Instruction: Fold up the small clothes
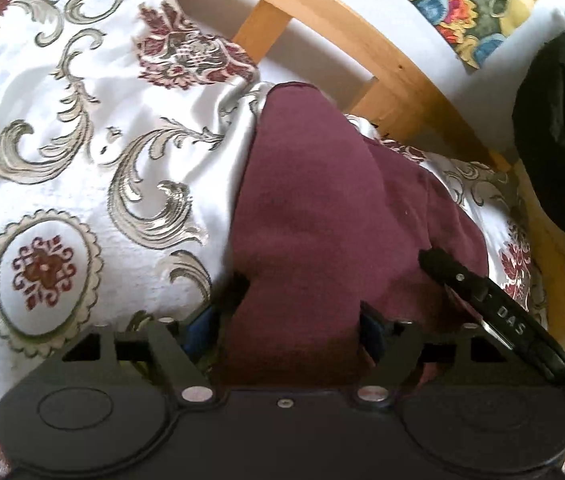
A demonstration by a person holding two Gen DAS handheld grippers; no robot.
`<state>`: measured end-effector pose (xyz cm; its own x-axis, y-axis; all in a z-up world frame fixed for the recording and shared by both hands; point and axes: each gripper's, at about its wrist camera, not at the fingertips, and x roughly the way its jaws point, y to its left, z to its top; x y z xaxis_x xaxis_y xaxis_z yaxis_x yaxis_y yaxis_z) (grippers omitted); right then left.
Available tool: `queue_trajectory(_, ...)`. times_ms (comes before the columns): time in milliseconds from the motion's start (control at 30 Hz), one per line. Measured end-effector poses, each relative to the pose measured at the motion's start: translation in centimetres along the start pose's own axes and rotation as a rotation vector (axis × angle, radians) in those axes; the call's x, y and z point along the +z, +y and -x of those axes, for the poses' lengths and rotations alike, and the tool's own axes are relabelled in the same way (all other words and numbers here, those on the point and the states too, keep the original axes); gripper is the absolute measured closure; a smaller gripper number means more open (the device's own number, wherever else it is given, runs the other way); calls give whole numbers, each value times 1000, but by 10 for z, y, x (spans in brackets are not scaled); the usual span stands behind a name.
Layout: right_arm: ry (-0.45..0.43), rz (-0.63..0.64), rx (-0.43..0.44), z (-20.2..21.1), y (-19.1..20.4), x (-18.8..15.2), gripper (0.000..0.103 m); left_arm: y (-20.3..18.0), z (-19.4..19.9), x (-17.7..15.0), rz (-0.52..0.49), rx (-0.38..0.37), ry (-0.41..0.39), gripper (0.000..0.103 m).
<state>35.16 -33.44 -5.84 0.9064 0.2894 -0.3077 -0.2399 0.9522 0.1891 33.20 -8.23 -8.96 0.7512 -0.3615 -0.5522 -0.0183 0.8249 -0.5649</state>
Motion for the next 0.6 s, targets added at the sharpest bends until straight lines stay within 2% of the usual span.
queue_trajectory(67, -18, 7, -7, 6, 1, 3, 22, -3, 5, 3, 9, 22, 15, 17)
queue_trajectory(167, -35, -5, -11, 15, 1, 8, 12, -10, 20, 8, 11, 61, -14, 6)
queue_trajectory(333, -71, -20, -29, 37, 5, 15, 2, -27, 49, 15, -27, 89, -72, 1)
queue_trajectory(467, -109, -37, -55, 60, 10, 20, 0, -47, 75, 15, -106, 133, -131, 1)
queue_trajectory(600, -149, -74, -75, 89, 11, 20, 0, -63, 104, 12, -151, 143, -196, 1)
